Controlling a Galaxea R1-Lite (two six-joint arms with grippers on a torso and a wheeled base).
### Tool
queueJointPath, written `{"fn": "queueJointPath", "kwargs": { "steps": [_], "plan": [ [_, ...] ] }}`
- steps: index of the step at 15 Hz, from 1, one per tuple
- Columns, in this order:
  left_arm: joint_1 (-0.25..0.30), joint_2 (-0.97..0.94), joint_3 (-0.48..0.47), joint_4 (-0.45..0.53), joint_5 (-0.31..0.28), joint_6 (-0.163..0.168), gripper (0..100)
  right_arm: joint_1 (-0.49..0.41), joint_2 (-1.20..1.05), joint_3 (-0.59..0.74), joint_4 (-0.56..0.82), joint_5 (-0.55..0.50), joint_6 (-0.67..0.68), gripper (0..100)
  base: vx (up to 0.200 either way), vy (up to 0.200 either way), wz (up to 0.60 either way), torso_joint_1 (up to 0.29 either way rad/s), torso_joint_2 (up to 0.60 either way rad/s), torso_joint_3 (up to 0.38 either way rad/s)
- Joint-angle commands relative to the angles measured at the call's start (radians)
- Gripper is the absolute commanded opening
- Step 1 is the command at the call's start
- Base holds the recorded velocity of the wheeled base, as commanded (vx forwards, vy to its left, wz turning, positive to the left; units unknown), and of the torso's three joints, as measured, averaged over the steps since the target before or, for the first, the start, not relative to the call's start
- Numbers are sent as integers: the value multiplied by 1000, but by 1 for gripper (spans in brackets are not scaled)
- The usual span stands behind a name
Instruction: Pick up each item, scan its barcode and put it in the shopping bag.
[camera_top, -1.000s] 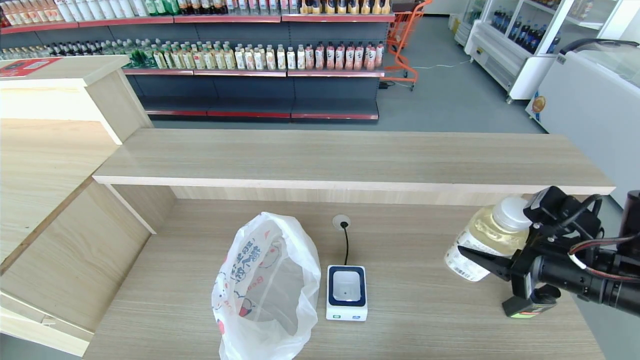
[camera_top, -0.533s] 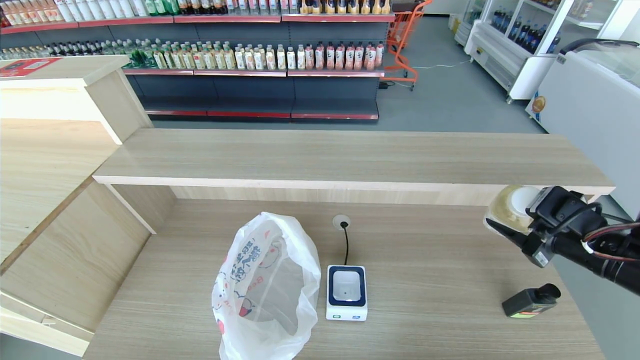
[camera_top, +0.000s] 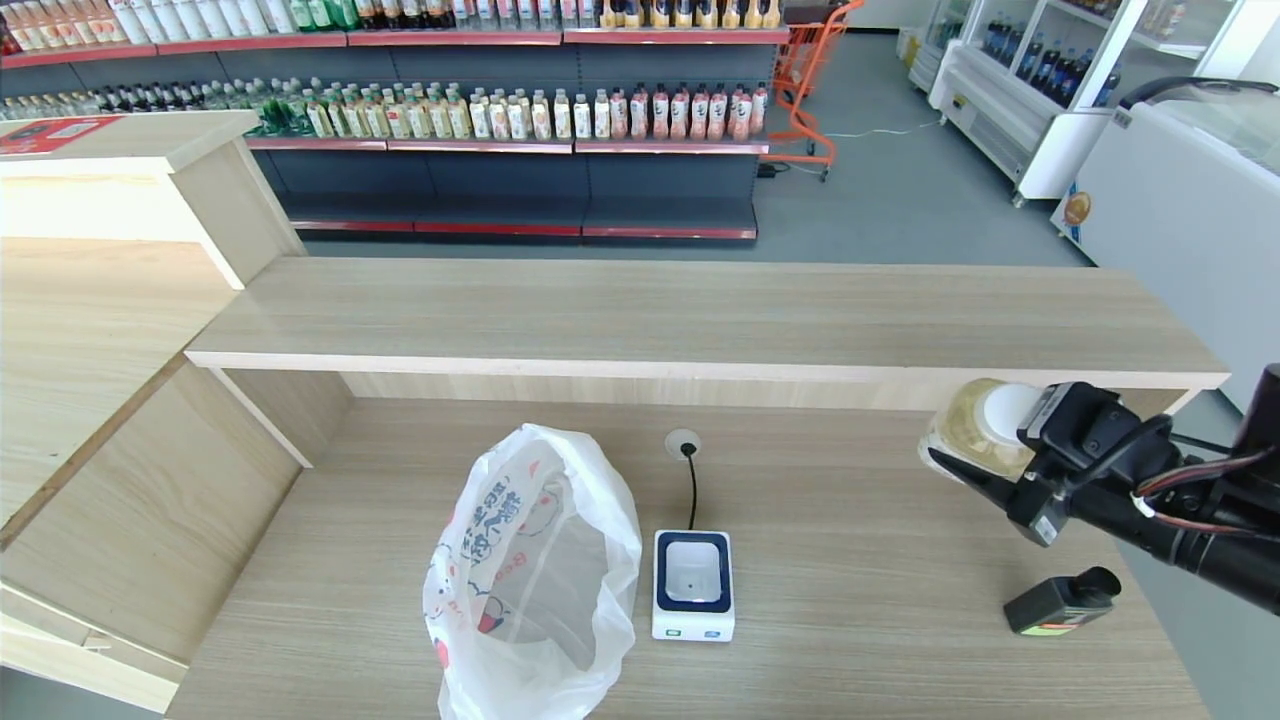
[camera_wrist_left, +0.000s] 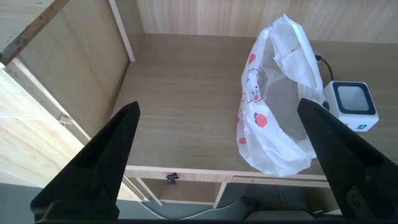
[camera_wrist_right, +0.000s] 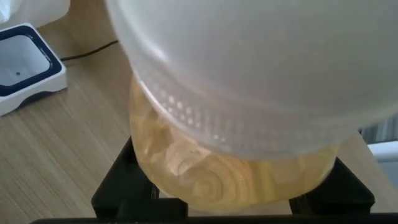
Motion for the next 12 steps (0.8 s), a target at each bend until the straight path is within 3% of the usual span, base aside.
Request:
{"fn": "queueJointPath", "kwargs": {
  "steps": [1,2,8,12],
  "plan": [
    [0,0,0,0,0,0,100,10,10,5,0,12,2,0,-200,0,0,2,7,-2],
    [0,0,0,0,0,3,100,12,16,2,0,21,2,0,-200,0,0,12,7,2],
    [0,0,0,0,0,3,100,21,29,38,0,41,46,0,0,0,0,0,0,0],
    [0,0,0,0,0,3,100,21,62,33,-1,96,68,0,0,200,0,17,2,5]
  ]
}}
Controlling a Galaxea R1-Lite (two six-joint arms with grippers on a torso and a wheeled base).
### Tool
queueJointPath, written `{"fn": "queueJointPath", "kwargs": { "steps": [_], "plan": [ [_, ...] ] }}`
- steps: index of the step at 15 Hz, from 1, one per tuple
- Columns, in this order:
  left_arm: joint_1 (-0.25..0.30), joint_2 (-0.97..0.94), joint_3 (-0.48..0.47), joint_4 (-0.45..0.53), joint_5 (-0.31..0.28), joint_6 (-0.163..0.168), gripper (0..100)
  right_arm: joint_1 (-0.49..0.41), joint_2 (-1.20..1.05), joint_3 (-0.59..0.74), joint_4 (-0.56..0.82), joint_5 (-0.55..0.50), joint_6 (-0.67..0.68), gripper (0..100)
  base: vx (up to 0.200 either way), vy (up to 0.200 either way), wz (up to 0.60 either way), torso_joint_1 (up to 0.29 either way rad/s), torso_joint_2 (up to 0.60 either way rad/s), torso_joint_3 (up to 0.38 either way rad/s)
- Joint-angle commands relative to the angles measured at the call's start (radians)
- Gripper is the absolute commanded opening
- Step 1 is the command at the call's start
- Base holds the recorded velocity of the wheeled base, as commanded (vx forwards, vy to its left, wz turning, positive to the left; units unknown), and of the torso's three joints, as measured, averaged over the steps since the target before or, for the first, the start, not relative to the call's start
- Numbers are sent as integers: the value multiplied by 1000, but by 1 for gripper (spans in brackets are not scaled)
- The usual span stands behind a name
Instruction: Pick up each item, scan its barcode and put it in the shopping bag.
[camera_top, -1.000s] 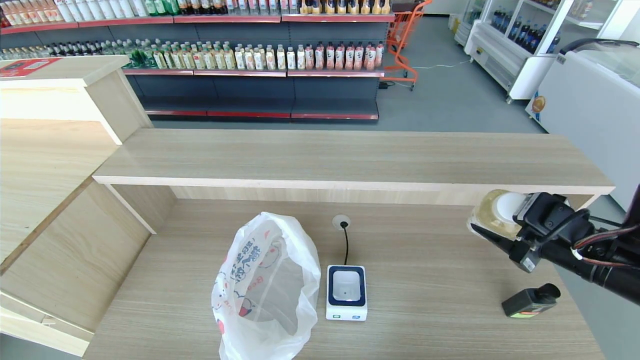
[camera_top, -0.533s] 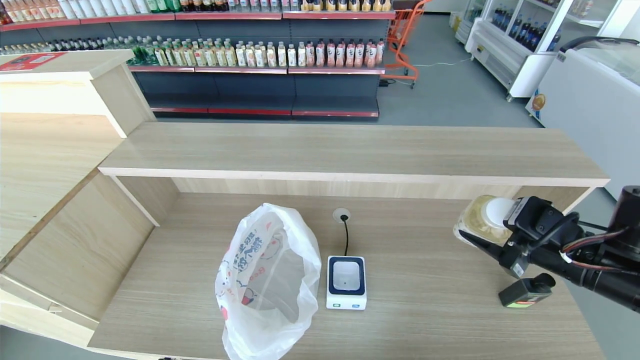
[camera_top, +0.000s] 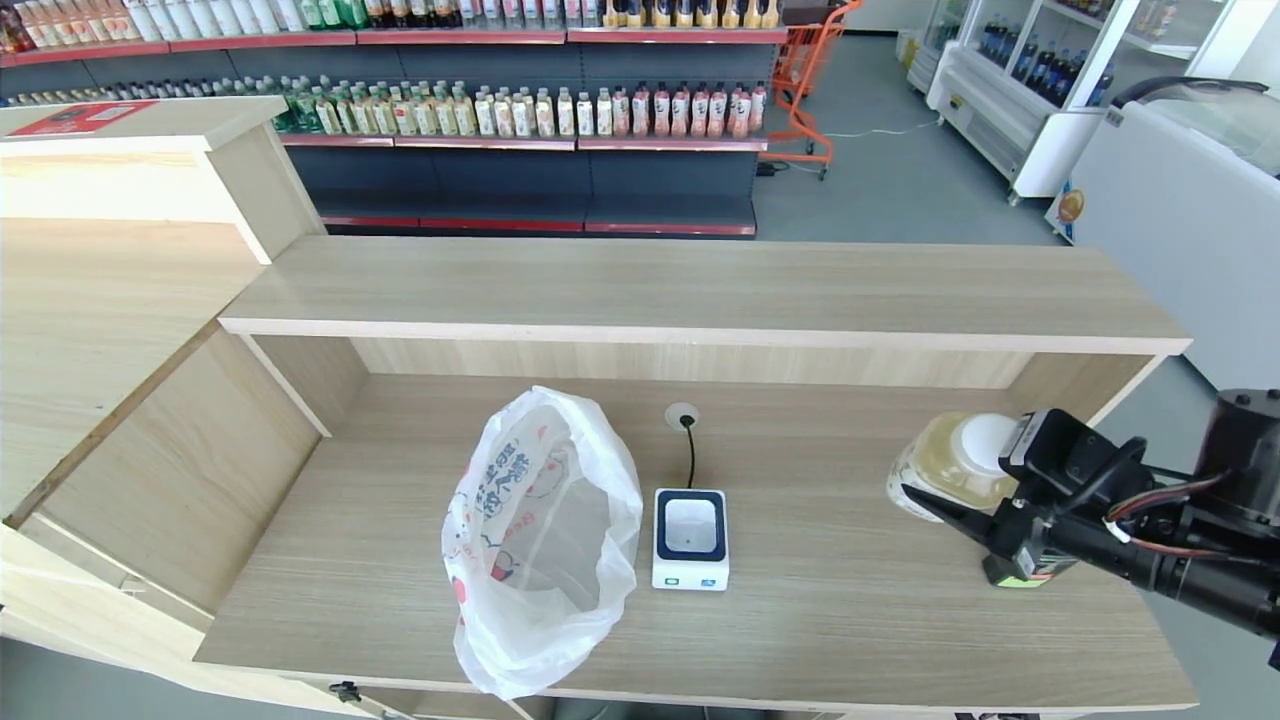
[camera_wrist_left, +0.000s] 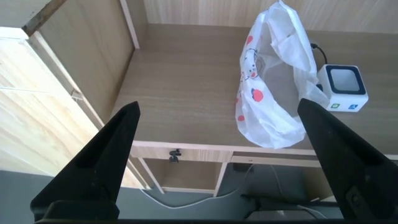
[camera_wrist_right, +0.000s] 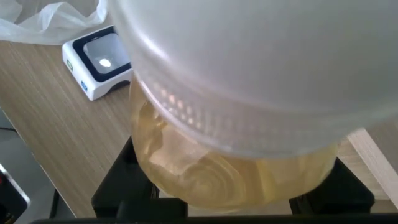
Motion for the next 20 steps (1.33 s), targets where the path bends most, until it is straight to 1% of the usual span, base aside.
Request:
{"fn": "queueJointPath", "kwargs": {
  "steps": [1,5,10,13,15,17,20],
  "plan": [
    [0,0,0,-1,0,-2,100,1,25,-5,-2,20,0,0,0,200,0,-27,-2,7],
    [0,0,0,-1,0,-2,100,1,114,-28,-53,89,2,0,0,200,0,16,10,0],
    [0,0,0,-1,0,-1,100,-7,255,-19,-152,233,0,0,0,0,0,0,0,0],
    [0,0,0,-1,0,-1,100,-7,345,-20,-247,276,-11,0,0,0,0,0,0,0],
    [0,0,0,-1,0,-1,100,-7,440,-6,-352,341,-57,0,0,0,0,0,0,0],
    [0,0,0,-1,0,-1,100,-7,503,17,-384,382,-129,0,0,0,0,0,0,0],
    [0,0,0,-1,0,-1,100,-28,605,-94,-376,465,-210,0,0,0,0,0,0,0]
  ]
}}
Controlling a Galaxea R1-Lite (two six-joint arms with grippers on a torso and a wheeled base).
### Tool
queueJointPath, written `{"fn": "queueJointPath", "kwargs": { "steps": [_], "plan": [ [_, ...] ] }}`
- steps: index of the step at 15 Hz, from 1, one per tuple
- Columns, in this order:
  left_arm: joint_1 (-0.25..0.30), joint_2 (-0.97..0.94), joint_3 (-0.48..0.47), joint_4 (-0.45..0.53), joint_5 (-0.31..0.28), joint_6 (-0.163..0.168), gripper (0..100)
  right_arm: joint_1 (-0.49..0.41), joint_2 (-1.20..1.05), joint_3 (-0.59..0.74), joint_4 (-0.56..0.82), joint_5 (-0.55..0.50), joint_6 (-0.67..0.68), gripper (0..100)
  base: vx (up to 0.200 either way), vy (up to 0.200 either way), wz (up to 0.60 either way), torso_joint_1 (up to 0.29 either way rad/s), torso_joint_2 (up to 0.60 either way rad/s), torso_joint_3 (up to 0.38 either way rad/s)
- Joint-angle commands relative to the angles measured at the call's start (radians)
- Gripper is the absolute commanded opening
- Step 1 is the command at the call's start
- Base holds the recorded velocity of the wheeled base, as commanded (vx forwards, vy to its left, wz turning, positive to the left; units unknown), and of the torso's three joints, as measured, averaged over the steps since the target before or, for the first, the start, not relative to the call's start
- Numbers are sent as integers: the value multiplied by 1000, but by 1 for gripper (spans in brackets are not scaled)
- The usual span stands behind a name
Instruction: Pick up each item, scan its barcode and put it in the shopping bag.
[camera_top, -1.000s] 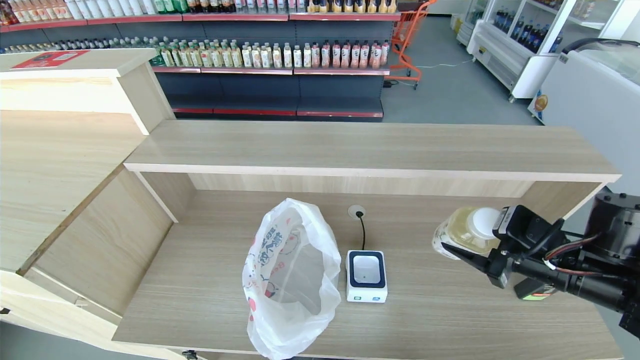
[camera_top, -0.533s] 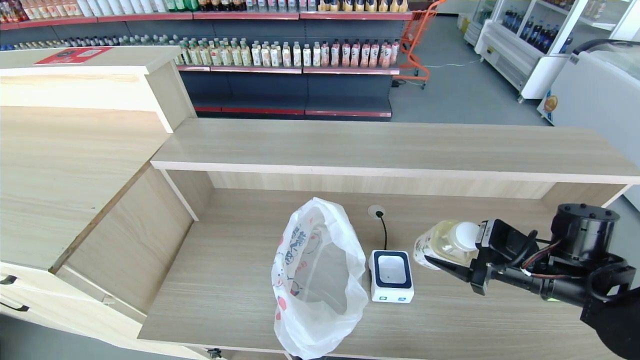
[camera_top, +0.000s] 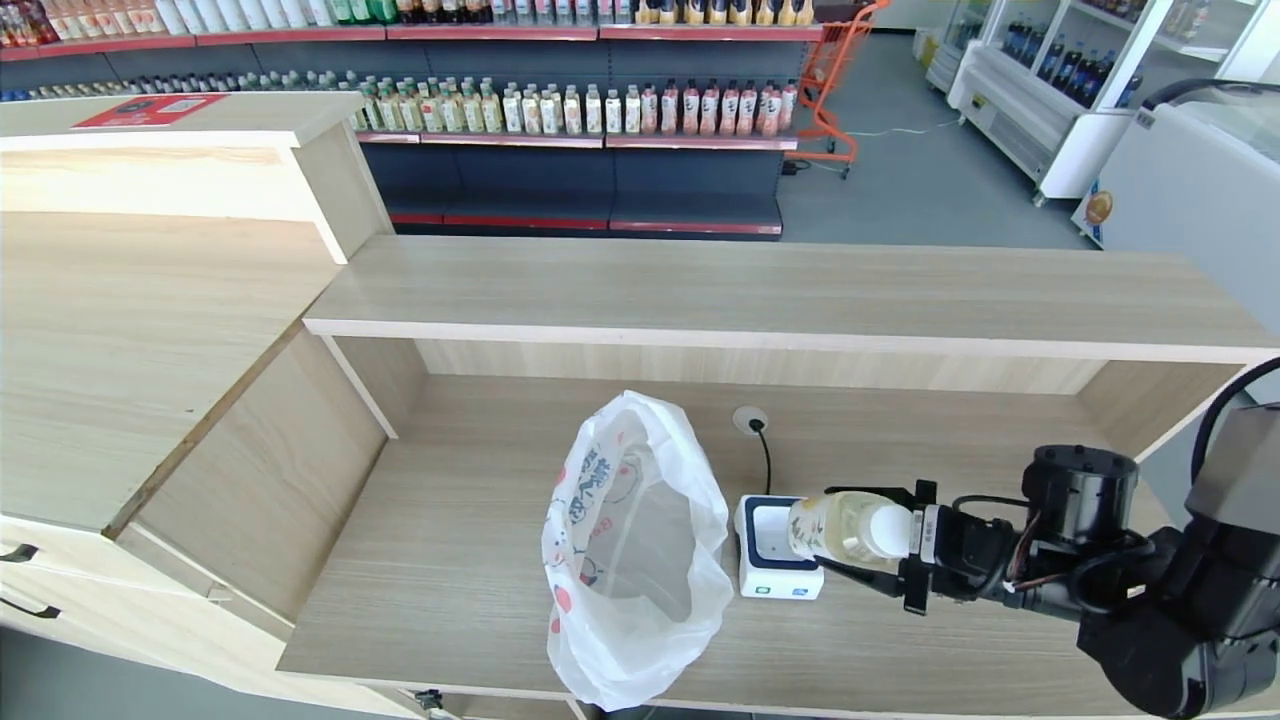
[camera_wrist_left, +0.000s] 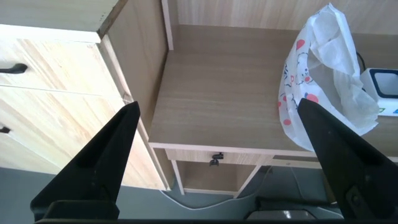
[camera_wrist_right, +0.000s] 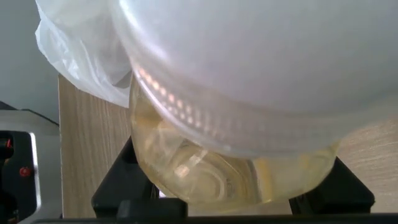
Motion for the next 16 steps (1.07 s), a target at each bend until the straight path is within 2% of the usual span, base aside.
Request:
{"fn": "queueJointPath", "kwargs": {
  "steps": [1,9,16],
  "plan": [
    [0,0,0,0,0,-1,100,-15,101,-55,5,26,-35,0,0,0,0,0,0,0],
    [0,0,0,0,0,-1,100,-12,295,-279,-1,89,-124,0,0,0,0,0,0,0],
    [0,0,0,0,0,-1,100,-5,310,-329,0,110,-138,0,0,0,0,0,0,0]
  ]
}}
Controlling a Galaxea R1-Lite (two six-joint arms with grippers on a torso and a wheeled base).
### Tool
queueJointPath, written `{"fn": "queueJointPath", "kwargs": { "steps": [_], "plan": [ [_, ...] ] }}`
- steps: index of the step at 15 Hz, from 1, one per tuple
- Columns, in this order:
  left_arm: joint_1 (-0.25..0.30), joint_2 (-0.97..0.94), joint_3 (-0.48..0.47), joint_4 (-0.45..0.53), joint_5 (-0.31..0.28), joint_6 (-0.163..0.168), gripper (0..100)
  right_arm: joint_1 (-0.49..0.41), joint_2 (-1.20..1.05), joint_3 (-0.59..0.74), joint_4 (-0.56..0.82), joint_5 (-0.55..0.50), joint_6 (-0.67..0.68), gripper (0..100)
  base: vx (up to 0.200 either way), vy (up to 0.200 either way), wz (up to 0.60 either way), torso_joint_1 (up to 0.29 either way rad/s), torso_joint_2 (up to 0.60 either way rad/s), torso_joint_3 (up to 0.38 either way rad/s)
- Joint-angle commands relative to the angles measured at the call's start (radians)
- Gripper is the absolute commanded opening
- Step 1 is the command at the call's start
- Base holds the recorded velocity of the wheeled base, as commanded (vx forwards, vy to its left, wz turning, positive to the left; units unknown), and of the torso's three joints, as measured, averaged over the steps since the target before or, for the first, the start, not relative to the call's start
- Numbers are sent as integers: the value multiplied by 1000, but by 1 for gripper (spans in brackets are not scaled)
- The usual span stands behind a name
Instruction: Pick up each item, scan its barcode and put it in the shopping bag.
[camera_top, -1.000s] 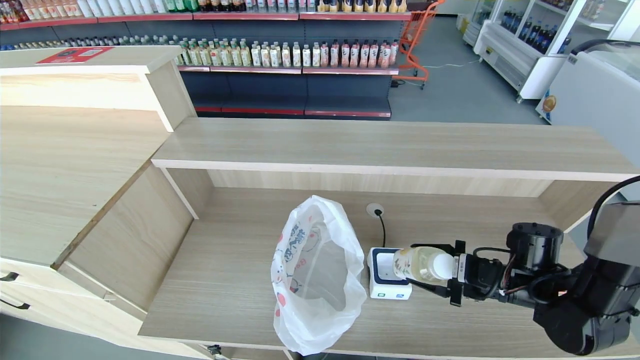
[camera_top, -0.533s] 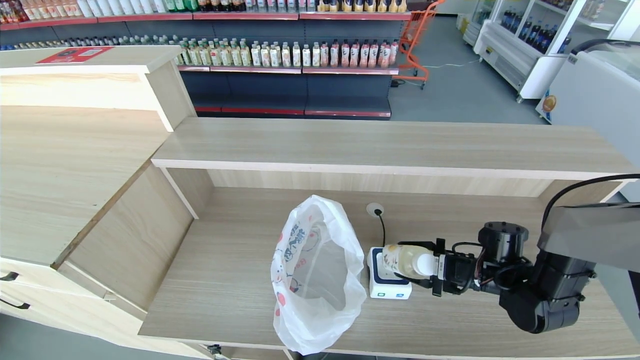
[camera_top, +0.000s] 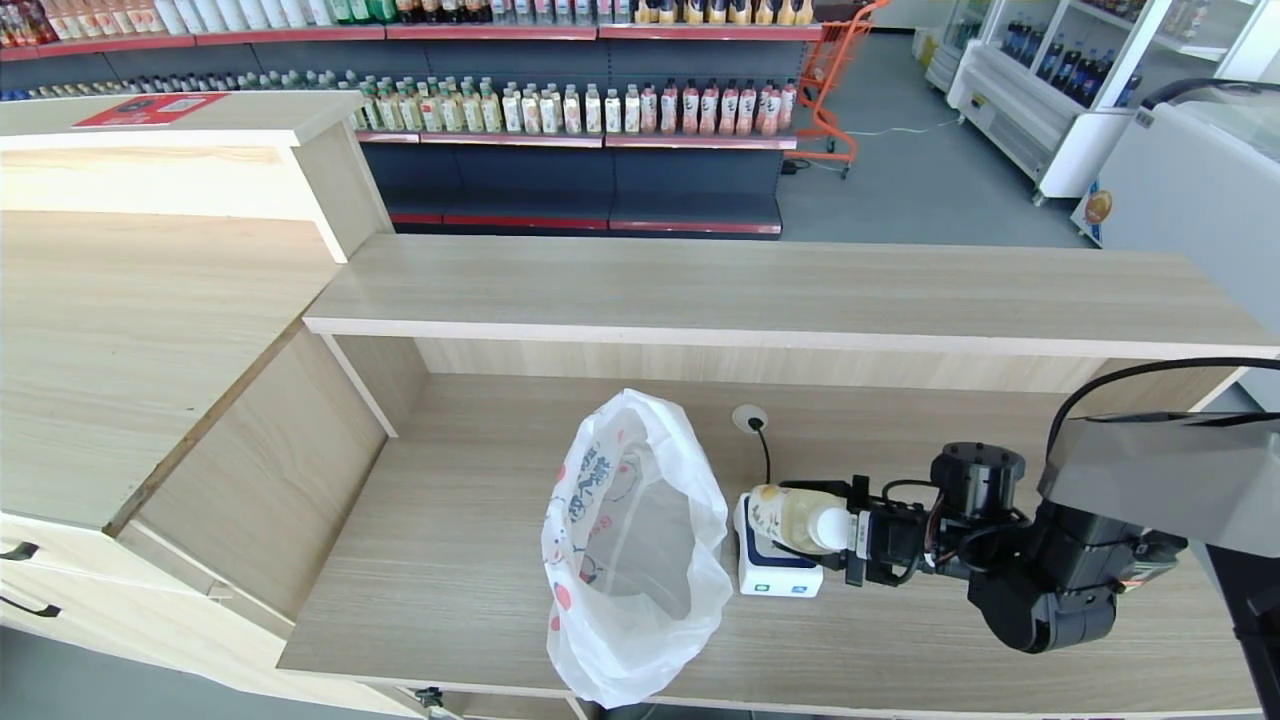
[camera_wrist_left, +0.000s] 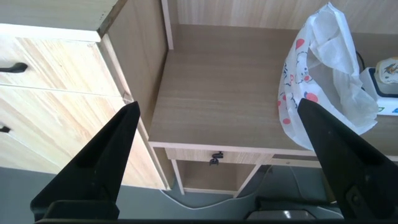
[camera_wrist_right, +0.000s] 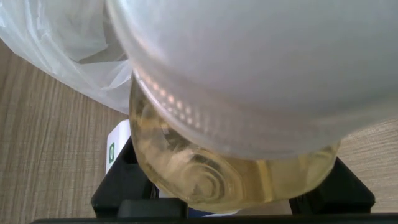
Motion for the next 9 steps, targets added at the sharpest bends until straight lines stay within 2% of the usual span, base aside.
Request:
{"fn": "queueJointPath", "kwargs": {
  "steps": [1,9],
  "plan": [
    [1,0,0,0,0,0,100,0,-4,1,-1,-1,-2,0,0,0,0,0,0,0],
    [1,0,0,0,0,0,100,-11,1,2,-1,-5,-26,0,0,0,0,0,0,0]
  ]
}}
